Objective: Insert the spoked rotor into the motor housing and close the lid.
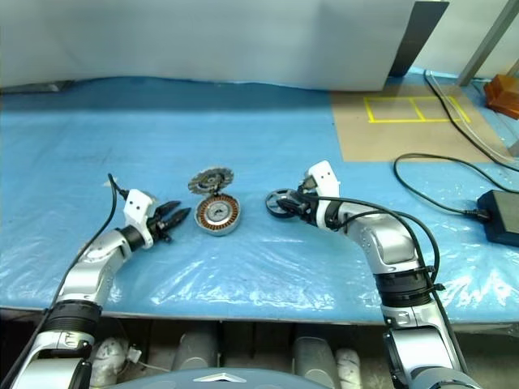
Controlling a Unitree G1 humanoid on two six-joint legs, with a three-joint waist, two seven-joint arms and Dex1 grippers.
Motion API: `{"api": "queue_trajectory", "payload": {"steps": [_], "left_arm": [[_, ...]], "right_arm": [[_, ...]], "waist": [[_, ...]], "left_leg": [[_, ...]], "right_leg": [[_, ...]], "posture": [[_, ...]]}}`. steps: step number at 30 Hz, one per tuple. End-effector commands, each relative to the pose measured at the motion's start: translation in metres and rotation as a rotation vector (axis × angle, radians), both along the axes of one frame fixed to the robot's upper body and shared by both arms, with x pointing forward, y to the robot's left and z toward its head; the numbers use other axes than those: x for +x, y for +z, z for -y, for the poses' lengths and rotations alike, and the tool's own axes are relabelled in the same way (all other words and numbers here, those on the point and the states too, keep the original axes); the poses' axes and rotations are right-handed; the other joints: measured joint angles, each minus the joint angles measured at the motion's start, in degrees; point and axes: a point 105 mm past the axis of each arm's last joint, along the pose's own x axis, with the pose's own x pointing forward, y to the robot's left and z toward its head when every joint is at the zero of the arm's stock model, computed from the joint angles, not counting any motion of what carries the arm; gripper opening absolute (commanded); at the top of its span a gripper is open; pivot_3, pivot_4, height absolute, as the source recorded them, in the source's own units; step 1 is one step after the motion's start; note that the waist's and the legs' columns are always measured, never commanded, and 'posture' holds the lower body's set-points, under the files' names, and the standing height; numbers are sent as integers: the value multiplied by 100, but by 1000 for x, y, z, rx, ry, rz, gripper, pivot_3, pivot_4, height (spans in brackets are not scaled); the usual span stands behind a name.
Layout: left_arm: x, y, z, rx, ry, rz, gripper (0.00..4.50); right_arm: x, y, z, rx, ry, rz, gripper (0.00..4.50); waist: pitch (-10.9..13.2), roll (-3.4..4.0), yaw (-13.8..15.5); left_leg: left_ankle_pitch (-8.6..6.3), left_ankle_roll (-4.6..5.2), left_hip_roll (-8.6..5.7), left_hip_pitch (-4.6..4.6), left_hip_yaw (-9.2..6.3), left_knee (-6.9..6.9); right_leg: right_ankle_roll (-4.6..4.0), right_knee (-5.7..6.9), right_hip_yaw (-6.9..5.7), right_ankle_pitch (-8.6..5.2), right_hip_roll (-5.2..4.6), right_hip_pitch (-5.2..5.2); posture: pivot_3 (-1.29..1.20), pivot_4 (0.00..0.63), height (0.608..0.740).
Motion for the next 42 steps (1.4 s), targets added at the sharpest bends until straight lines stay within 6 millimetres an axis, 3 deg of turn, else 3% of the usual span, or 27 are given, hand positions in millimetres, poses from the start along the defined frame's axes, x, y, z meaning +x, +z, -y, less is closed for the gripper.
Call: {"api": "queue_trajectory", "payload": {"steps": [1,8,12,15,18,21,25,30,38,42], "left_arm": [[-15,-27,3,0,-34,-114,675],[-16,-22,-2,16,-31,-115,677],[-22,13,-3,-33,-74,-2,677],[-42,40,9,-56,-186,50,677],[-61,39,18,-1,-296,-35,677],[-55,48,24,24,-302,6,677],[-45,65,52,2,-357,82,677],[-39,63,74,-10,-406,100,677],[-14,53,73,19,-313,159,677],[-18,50,80,7,-338,162,677]], "right_arm": [[1,5,-2,9,3,26,2382],[3,7,-2,8,8,32,2382],[-6,14,-6,27,76,54,2382],[-11,19,-6,51,104,57,2382],[-7,15,1,33,73,53,2382],[-5,15,2,32,65,51,2382],[-4,14,1,27,64,52,2382],[-8,27,1,80,86,83,2382],[-11,29,5,74,61,89,2382],[-12,26,10,61,46,84,2382]], "waist": [[-2,3,0],[-6,10,-3],[-5,8,-20],[-1,2,-10],[0,0,1],[1,3,4],[1,3,2],[1,3,-28],[1,3,-4],[1,3,1]], "left_leg": [[0,0,0,0,0,0],[0,0,0,1,1,-2],[0,0,1,-2,2,-6],[0,0,5,-15,3,-15],[0,-1,6,-20,3,-26],[0,0,0,-18,7,-29],[0,1,0,-20,11,-20],[0,0,2,-15,11,-22],[0,0,0,-17,10,-22],[0,0,1,-19,9,-15]], "right_leg": [[-1,-1,1,-1,0,0],[-16,-2,1,-10,0,0],[-18,-7,1,-11,1,-2],[0,-14,-1,0,5,-16],[0,-17,-6,-1,6,-22],[-18,-20,-4,-12,0,-21],[-18,-25,-1,-12,0,-19],[2,-17,2,1,6,-20],[4,-15,-1,2,4,-19],[4,-14,-1,2,2,-18]], "posture": [[0,150,740],[0,150,740],[0,150,740],[0,150,740],[0,150,740],[0,150,740],[0,150,740],[0,150,740],[0,150,740],[0,150,740]]}}
